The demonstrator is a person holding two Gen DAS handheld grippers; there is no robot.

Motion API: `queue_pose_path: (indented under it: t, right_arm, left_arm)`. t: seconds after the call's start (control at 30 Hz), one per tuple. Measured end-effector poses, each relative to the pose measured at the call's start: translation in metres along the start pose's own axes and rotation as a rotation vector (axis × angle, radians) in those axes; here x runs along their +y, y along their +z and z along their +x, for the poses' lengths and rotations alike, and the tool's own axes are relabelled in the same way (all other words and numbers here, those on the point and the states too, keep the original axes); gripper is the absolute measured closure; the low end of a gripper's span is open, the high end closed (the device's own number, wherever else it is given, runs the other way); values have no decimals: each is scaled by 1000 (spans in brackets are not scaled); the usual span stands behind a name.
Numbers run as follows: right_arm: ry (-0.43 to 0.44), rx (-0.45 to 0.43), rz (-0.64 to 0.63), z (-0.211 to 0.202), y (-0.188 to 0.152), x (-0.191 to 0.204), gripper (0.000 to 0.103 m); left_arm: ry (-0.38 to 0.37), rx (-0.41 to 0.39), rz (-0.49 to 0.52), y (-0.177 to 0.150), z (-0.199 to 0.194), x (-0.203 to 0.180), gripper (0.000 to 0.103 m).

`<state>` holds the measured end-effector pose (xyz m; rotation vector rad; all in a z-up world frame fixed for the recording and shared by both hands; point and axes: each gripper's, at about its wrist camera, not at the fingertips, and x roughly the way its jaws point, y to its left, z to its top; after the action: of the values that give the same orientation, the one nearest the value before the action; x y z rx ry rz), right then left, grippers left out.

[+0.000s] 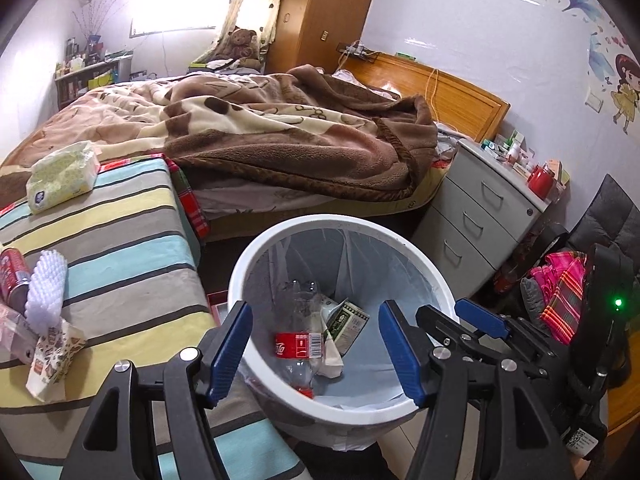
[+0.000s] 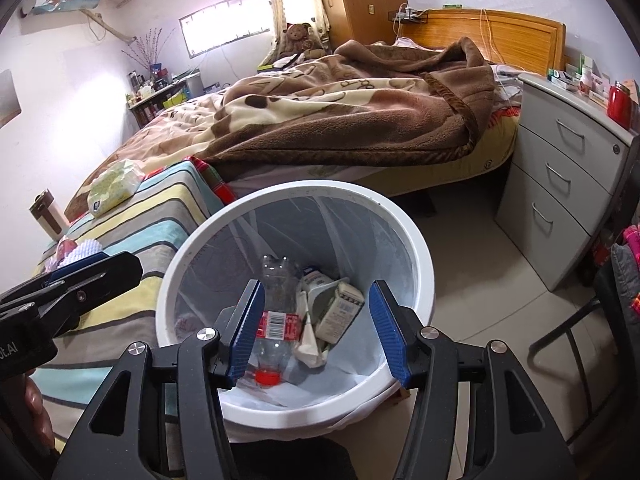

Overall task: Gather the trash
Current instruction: 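Move both open tools back from the bin toward the remaining items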

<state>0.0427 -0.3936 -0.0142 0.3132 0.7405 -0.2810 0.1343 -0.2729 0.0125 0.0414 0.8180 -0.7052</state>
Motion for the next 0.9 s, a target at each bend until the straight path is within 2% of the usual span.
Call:
queue_pose_path:
  t: [0.57,0.9]
  right_arm:
    - [83,-45,-45,-11,-2,42,45]
    - [156,-61,-84,-11,-5,75,38]
  left_arm:
    - [70,-77,-63,-19,-56,48,37]
    - [121,-108,-116,-35,-83,83,37]
